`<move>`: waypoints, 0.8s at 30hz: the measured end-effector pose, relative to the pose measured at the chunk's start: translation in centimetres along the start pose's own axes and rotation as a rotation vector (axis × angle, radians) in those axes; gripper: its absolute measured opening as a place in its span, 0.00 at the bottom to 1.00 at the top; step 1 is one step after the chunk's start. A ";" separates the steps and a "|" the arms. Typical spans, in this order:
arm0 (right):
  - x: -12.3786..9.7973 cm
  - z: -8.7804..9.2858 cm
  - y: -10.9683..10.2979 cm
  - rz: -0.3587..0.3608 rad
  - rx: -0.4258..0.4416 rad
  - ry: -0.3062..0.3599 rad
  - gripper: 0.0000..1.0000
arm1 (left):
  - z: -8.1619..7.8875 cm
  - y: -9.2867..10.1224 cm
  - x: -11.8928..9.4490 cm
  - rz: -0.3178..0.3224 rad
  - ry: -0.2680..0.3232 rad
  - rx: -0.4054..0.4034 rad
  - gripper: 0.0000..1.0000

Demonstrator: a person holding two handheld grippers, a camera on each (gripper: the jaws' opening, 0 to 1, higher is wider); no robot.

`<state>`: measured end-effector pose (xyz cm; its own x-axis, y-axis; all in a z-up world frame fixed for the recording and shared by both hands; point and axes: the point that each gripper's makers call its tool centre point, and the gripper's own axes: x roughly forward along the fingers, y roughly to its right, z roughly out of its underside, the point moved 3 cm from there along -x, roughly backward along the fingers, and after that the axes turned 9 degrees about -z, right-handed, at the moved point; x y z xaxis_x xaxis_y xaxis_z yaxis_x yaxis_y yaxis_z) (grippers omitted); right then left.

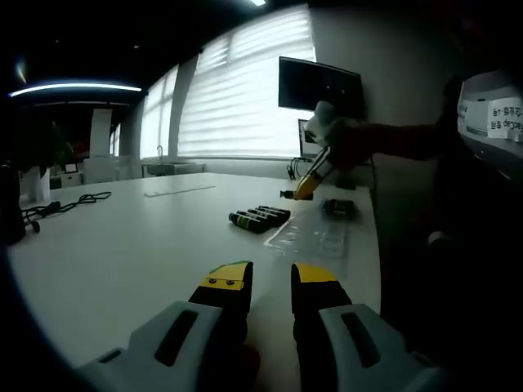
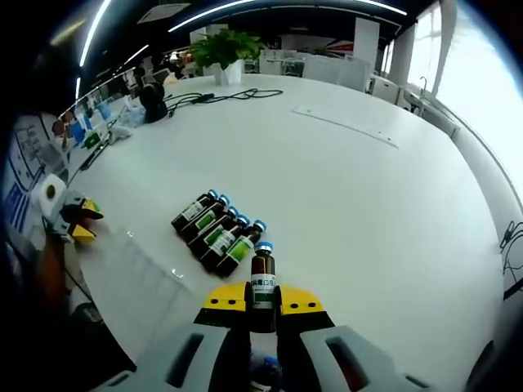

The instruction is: Grip medicine bottles put into box

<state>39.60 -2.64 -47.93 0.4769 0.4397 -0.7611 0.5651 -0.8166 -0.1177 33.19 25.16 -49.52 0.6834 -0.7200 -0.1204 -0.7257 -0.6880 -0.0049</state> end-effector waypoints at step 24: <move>-3.3 3.5 -2.4 -0.019 0.055 0.037 0.07 | 0.0 -0.1 0.0 -0.006 -0.005 0.002 0.13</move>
<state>34.32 -3.48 -47.41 0.4919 0.4681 -0.7341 0.5366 -0.8270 -0.1677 33.31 25.21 -49.56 0.6874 -0.7155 -0.1251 -0.7218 -0.6921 -0.0081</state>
